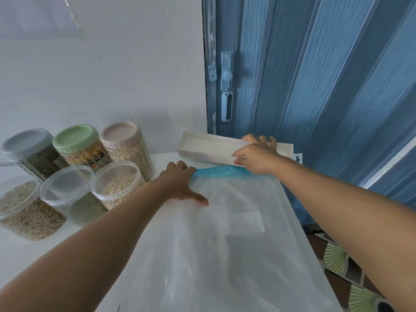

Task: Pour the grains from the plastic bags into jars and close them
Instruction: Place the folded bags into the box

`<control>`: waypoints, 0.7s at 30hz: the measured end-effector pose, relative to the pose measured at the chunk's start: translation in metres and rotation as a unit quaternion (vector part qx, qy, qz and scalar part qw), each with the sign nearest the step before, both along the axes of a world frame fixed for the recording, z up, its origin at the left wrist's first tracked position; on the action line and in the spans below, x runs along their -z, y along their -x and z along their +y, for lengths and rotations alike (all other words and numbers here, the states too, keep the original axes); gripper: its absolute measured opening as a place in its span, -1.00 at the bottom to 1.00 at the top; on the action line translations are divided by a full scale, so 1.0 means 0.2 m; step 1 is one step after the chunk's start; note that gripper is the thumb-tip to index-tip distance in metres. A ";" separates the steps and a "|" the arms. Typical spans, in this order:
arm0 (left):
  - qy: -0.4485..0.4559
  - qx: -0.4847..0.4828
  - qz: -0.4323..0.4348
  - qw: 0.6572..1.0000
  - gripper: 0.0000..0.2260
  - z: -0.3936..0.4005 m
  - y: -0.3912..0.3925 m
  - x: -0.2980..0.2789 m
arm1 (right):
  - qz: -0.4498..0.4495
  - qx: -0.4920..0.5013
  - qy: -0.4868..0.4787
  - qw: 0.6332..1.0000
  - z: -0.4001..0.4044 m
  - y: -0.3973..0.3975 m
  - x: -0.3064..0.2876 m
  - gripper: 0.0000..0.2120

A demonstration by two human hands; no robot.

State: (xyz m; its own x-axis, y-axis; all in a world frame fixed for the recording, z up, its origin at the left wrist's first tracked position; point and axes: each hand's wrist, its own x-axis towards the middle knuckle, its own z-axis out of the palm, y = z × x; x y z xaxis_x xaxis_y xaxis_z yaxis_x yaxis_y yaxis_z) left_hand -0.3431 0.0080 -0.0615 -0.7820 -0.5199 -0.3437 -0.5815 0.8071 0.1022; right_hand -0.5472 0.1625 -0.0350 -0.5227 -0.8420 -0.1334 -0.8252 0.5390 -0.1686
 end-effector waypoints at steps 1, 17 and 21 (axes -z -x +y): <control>0.000 0.001 0.000 1.000 0.09 0.00 -0.01 0.00 | 0.000 -0.007 -0.003 1.000 -0.02 0.00 0.00 -0.75; 0.004 0.011 -0.008 1.000 0.13 0.00 -0.03 -0.01 | -0.042 -0.035 -0.071 0.996 -0.24 0.05 0.08 -0.68; 0.004 0.015 0.000 1.000 0.13 -0.01 -0.03 0.00 | -0.024 -0.030 0.008 0.999 -0.19 0.02 0.11 -0.70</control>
State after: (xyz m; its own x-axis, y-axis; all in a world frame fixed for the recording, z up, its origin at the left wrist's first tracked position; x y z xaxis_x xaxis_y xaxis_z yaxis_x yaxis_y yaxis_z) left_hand -0.3373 0.0055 -0.0620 -0.7971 -0.4985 -0.3407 -0.5569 0.8250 0.0960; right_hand -0.5520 0.1249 -0.0577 -0.4648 -0.8738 -0.1429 -0.8467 0.4858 -0.2169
